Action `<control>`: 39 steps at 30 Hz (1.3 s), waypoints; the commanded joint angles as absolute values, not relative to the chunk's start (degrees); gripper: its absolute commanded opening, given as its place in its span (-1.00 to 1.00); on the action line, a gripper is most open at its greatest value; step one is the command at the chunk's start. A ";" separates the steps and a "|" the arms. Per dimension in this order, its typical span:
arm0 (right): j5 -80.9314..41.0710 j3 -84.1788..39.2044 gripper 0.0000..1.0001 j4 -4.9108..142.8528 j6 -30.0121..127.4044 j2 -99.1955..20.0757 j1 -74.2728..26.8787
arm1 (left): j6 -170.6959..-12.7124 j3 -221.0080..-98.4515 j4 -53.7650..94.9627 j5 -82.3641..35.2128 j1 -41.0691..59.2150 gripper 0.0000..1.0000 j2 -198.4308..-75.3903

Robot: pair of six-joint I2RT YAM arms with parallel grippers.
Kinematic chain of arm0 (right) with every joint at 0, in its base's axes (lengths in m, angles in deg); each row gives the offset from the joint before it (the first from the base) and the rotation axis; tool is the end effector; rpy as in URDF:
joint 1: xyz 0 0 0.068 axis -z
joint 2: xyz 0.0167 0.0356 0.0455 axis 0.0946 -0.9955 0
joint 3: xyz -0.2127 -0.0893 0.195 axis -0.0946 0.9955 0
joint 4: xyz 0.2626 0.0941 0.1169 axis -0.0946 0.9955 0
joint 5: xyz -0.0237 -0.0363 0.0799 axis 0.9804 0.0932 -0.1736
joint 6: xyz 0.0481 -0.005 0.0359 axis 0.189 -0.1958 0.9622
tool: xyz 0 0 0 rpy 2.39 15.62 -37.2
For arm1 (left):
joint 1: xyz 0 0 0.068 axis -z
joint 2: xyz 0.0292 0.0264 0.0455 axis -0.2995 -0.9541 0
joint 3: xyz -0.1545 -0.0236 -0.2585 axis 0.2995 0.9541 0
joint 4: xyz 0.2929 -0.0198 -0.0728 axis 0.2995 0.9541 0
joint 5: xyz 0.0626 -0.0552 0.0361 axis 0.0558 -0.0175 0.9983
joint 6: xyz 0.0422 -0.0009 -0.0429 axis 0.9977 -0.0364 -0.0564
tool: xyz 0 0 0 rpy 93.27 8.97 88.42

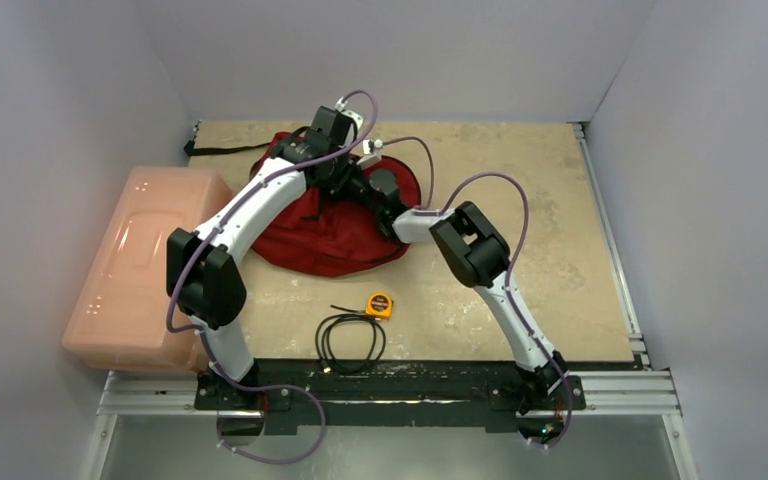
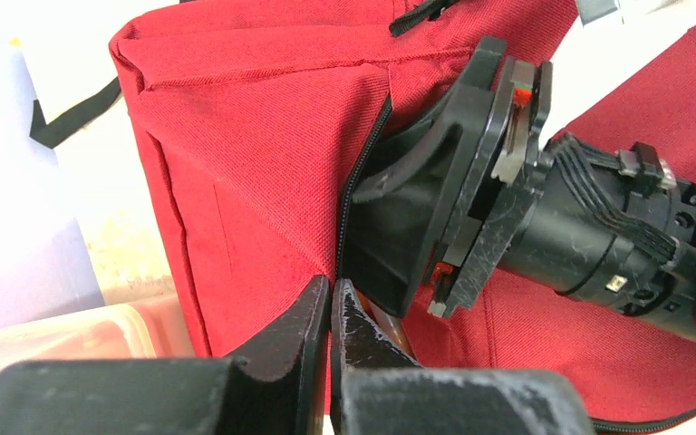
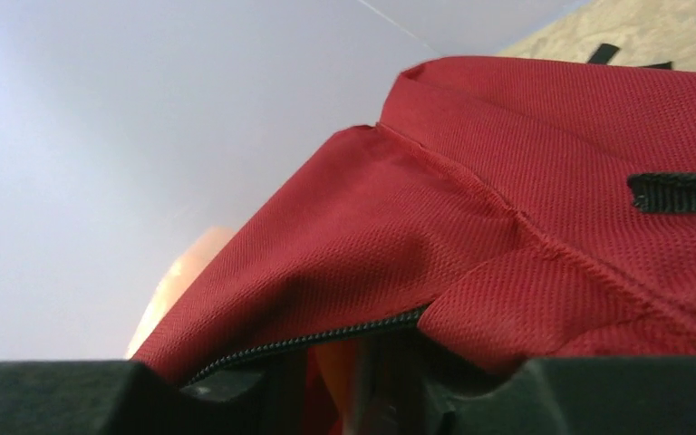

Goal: Pack the student bag
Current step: Place the stationery in the student bag, then move the student bag to the center of the board.

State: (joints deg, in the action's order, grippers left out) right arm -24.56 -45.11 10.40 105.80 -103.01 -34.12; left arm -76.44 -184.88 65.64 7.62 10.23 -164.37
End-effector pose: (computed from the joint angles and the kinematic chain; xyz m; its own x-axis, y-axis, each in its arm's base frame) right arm 0.4700 0.4004 0.1411 -0.6343 0.6144 -0.4692 -0.4845 0.1570 0.8606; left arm 0.4107 -0.1956 0.3459 -0.6490 0.4070 -0.6427 0.2409 0.9113 0.3338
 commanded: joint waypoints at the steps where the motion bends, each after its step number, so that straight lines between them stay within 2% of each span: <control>1: -24.34 -39.41 -0.08 17.09 96.70 -93.66 -34.32 | -76.15 -185.35 64.72 6.83 10.96 -1.00 -162.11; 3: -25.02 -36.22 0.06 24.41 93.46 -89.45 -34.00 | -76.25 -185.43 64.84 7.40 10.96 -1.00 -162.34; 8: -26.15 -33.00 0.19 42.05 82.60 -80.52 -33.78 | -76.69 -185.62 65.03 7.71 10.96 -1.00 -162.86; 11: -24.95 -30.87 0.37 52.50 77.11 -75.54 -33.65 | -76.61 -185.49 65.03 8.02 10.96 -1.00 -163.23; 16: -18.02 -23.87 0.50 66.96 67.93 -65.49 -31.93 | -76.70 -185.37 64.84 8.01 10.96 -1.00 -163.28; 20: -12.15 -14.87 0.67 71.62 67.01 -57.26 -26.66 | -76.76 -185.18 64.80 7.91 11.04 -1.00 -163.66; 23: -9.96 -9.10 0.94 70.21 67.55 -53.81 -23.36 | -77.08 -185.35 64.95 7.40 11.13 -1.00 -164.17; 30: -15.16 -9.06 0.97 61.42 71.47 -59.79 -19.04 | -76.13 -184.75 64.80 9.19 12.83 -1.00 -165.08; 32: -21.10 -9.66 0.90 57.01 71.80 -62.44 -17.94 | -75.61 -184.24 64.27 9.72 13.68 -1.00 -165.04; 35: -29.61 -10.26 0.54 50.05 73.06 -65.49 -17.87 | -75.47 -183.97 64.01 10.05 14.51 -1.00 -165.69; 39: -31.83 -7.89 -0.58 47.47 76.89 -64.43 -17.94 | -76.25 -183.96 64.03 10.27 14.70 -1.00 -167.05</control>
